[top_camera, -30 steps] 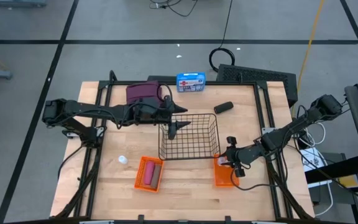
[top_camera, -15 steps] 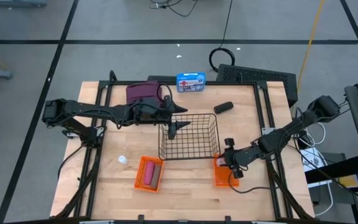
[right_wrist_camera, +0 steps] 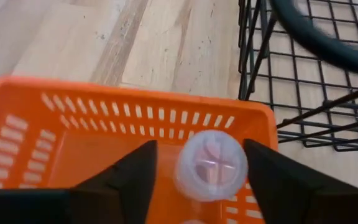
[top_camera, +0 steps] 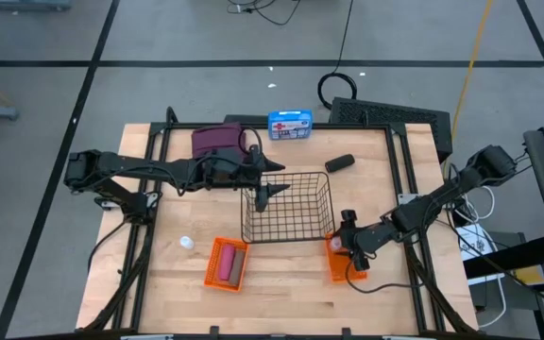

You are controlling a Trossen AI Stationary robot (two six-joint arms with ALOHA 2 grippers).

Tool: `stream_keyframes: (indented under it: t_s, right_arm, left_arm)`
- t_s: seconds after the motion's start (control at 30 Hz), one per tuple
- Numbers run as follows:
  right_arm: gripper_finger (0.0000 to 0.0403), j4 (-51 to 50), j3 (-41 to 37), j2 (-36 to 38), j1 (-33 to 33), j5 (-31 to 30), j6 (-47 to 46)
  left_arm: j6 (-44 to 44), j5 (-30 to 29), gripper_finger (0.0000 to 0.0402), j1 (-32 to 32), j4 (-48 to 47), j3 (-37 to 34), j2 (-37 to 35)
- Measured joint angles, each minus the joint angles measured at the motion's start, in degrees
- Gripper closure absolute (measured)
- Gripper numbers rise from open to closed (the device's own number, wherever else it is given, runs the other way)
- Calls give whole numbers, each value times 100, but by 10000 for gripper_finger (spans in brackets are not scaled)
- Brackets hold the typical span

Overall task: Pick & Place Medicine items
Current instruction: Put the top white pill bottle into the right orange basket, then put the white pill bottle into the right orange basket

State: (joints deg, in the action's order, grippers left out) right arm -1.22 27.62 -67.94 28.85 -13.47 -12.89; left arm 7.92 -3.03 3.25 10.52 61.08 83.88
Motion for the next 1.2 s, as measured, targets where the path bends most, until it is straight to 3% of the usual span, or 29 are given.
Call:
stream_keyframes:
  t_s: [0.13, 0.3, 0.43, 0.63, 0.8, 0.93, 1.07, 1.2]
  right_arm:
    - [129, 78, 0, 165, -1, 3, -8]
    - [120, 256, 0, 690, 1, 6, 8]
    - [119, 231, 0, 1323, 10, 28, 5]
    - [129, 288, 0, 2261, 10, 7, 393]
    - [136, 294, 0, 2794, 10, -7, 1004]
    - [138, 351, 0, 2992, 12, -182, 1343]
    - [138, 327, 0, 3106, 12, -324, 1381]
    - [138, 316, 0, 3119, 12, -322, 1496]
  left_arm:
    - [12, 1, 128, 0, -57, 0, 0]
    - [18, 4, 124, 0, -177, 5, -185]
    - [-48, -99, 127, 7, -1314, 15, -912]
    - [726, -1158, 121, -348, -3619, 15, -2201]
    - [1476, -2356, 117, -1106, -4522, 7, -2703]
    - [2002, -2603, 117, -1599, -5176, 9, -2818]
    - [3283, -2787, 117, -2102, -6459, 7, -2713]
    - [5391, -2855, 117, -2655, -7972, -91, -2454]
